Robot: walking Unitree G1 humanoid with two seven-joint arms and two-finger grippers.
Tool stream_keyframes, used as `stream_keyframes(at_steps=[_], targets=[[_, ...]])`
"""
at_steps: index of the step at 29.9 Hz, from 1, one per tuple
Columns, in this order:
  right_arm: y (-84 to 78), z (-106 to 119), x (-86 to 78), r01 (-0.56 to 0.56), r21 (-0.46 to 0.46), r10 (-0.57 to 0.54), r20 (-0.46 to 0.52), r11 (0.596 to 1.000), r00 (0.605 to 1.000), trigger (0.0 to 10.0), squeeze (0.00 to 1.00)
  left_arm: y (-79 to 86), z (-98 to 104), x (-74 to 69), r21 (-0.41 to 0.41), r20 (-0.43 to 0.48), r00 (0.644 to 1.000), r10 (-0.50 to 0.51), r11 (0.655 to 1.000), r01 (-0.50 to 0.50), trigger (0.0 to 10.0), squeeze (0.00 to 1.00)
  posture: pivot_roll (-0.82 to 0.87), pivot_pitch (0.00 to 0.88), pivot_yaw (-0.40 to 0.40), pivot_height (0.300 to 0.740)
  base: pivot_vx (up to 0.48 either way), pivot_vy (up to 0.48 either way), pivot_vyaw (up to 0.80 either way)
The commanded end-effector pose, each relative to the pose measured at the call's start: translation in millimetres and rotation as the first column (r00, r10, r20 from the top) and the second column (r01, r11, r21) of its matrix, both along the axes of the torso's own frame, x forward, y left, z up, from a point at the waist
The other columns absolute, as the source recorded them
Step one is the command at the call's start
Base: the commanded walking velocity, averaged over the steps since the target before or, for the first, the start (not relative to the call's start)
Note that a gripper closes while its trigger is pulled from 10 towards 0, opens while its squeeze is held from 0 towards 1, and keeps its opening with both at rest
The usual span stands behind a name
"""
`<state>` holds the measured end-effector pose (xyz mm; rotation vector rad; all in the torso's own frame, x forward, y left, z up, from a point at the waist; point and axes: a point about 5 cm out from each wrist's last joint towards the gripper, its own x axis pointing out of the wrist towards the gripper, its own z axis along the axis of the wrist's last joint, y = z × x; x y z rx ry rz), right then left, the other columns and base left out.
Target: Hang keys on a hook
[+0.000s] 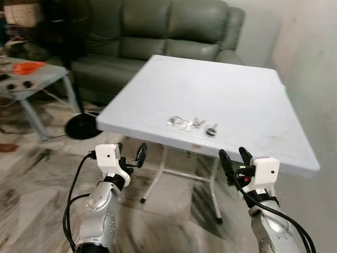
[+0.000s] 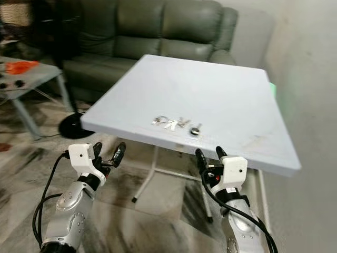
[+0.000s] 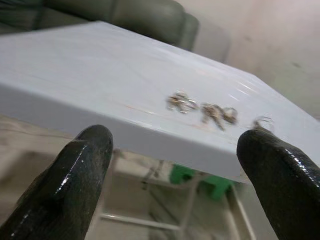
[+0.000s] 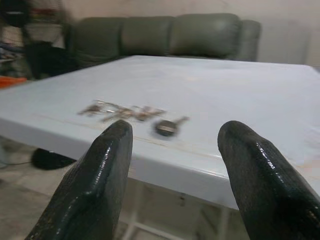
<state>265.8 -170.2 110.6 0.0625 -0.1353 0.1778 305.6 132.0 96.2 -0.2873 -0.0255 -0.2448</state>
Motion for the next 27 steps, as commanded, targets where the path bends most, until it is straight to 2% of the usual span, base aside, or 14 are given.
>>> stream_keyframes(at_steps=[1, 19, 25, 27], targets=[[-1.2, 2.5, 0.6, 0.002, 0.004, -0.002, 0.003, 1.000, 1.000, 10.0, 0.00, 0.3, 1.7, 0.7, 0.005, 0.001, 1.000, -0.004, 1.000, 0.004, 10.0, 0.00, -0.06, 0.000, -0.019, 0.740, 0.000, 0.000, -0.76], [1.8, 2.0, 1.7, -0.011, 0.002, 0.011, 0.001, 1.000, 1.000, 10.0, 0.00, -0.5, 2.2, -0.1, 0.010, 0.007, 1.000, -0.014, 1.000, 0.014, 10.0, 0.00, -0.05, 0.000, -0.021, 0.740, 0.000, 0.000, -0.76], [2.2, 2.3, 2.3, -0.010, 0.002, 0.010, 0.003, 1.000, 1.000, 10.0, 0.00, -1.2, 4.4, -0.4, 0.017, 0.024, 0.999, -0.021, 1.000, 0.021, 10.0, 0.00, -0.05, 0.000, -0.020, 0.740, 0.415, 0.000, -0.68], [2.3, 2.5, 2.0, -0.010, 0.009, 0.010, 0.008, 1.000, 1.000, 10.0, 0.00, -2.2, 0.6, 0.5, 0.054, -0.012, 1.000, 0.001, 0.999, -0.001, 10.0, 0.00, -0.05, 0.000, -0.020, 0.740, 0.169, 0.000, 0.00]])
